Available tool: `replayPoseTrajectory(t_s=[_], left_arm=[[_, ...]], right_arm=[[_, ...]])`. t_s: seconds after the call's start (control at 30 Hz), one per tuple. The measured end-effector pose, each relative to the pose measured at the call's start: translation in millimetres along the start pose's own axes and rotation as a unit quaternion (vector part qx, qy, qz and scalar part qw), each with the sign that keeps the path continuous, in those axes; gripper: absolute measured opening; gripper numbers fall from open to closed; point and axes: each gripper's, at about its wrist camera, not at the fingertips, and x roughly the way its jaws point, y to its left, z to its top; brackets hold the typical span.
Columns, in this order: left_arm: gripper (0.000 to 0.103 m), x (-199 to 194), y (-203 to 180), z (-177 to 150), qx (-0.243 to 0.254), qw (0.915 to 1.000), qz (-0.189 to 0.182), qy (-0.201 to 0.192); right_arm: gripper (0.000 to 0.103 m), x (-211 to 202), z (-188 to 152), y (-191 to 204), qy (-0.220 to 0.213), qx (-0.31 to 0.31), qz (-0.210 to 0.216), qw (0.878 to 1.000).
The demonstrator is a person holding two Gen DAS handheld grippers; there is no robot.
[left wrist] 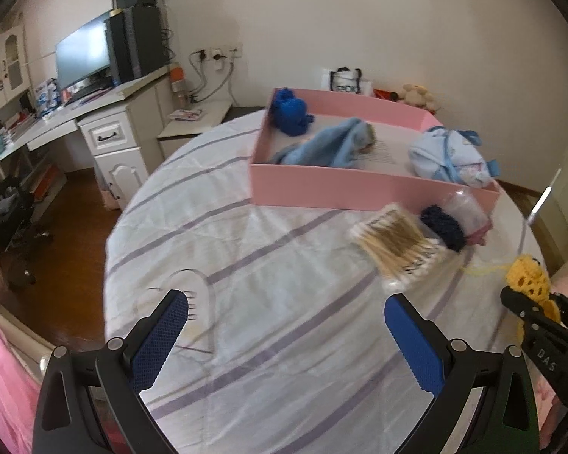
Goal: Organize soft objects
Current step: 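Lift the yellow crocheted toy up from the table with right gripper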
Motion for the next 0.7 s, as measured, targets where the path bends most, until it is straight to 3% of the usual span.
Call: replayPoseTrajectory(t_s=[0.27, 0.7], left_arm=[[0.103, 16.2, -27.5, 15.4, 0.01, 0.9994, -0.031, 0.011], [0.103, 70.2, -58.4, 50.8, 0.003, 0.9981, -0.039, 0.048]], right_arm=[[0.03, -20.9, 9.9, -37.3, -0.035, 0.036, -0.027, 0.998], [0.033, 24.7, 27.4, -73.5, -0.008, 0.067, -0.018, 0.998]])
